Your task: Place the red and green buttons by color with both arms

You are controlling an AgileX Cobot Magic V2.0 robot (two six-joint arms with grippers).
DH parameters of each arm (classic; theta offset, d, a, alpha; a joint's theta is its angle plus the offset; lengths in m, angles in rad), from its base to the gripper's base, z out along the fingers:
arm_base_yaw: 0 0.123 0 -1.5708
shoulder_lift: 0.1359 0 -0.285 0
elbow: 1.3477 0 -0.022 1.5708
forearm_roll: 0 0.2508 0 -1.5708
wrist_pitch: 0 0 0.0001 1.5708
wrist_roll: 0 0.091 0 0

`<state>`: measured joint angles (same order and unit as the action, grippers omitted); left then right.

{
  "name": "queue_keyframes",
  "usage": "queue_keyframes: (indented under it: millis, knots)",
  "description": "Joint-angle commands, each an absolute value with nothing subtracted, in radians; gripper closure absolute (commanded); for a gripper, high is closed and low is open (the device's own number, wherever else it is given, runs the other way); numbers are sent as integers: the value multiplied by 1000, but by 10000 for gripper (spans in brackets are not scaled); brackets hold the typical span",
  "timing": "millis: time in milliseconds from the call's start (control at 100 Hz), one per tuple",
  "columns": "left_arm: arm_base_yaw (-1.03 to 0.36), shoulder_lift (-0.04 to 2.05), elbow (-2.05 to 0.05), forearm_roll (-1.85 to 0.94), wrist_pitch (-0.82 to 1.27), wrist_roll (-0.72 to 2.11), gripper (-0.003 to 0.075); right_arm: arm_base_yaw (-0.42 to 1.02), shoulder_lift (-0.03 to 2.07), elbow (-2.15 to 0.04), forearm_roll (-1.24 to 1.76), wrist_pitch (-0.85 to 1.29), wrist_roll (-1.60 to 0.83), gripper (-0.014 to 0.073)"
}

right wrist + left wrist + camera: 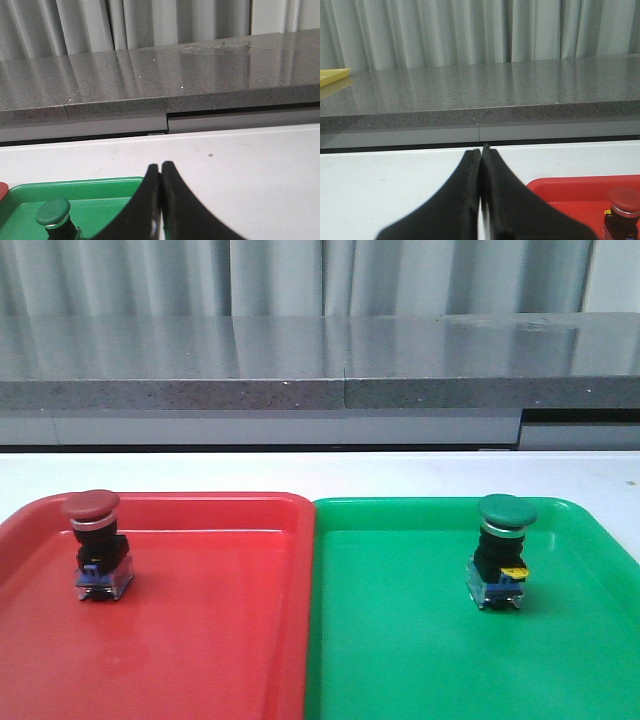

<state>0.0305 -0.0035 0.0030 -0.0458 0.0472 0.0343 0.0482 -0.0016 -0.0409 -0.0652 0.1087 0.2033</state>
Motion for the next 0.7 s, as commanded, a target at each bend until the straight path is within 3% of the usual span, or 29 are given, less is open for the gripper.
queue_keyframes:
  millis: [0,190,690]
  knots:
    - [31,-37,14,-56,-24,26,741,41,-14,0,-80,-113,202,658]
    - [31,-37,14,-56,-24,26,741,42,-33,8,-80,-193,202,658]
    - [31,-37,14,-56,-24,26,741,43,-33,9,-80,-119,202,658]
